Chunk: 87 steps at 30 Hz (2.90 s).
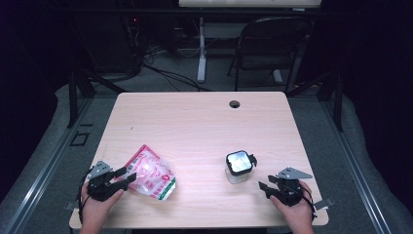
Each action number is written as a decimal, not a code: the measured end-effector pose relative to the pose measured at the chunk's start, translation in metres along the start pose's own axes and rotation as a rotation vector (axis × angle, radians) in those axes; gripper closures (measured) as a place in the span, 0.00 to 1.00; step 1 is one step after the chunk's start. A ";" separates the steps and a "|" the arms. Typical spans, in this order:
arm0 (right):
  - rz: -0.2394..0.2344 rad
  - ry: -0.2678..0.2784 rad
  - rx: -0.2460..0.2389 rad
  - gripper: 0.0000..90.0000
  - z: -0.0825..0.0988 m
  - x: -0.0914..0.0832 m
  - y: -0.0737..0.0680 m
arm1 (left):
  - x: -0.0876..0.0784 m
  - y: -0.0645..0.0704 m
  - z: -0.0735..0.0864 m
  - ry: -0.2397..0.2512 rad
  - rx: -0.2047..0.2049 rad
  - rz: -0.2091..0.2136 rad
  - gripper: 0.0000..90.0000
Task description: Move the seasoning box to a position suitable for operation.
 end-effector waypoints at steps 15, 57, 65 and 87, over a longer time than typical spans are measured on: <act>0.006 0.002 -0.020 0.61 -0.014 0.005 0.003 | -0.009 0.002 0.002 0.002 0.017 -0.003 0.53; 0.023 -0.077 -0.099 0.87 -0.051 0.060 0.006 | -0.026 -0.002 0.016 0.009 -0.012 -0.046 0.57; 0.012 -0.088 -0.138 0.87 -0.051 0.058 -0.012 | -0.026 -0.001 0.015 0.014 -0.007 -0.045 0.57; -0.138 -0.124 -0.218 0.76 -0.049 0.057 -0.076 | -0.025 0.009 0.004 0.061 -0.020 -0.002 0.56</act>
Point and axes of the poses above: each handheld gripper's, and its own axes: x roughly forward along the jaws, z roughly out of its underside, y roughly to its right, the point moved 4 cm from there along x, roughly forward along the jaws
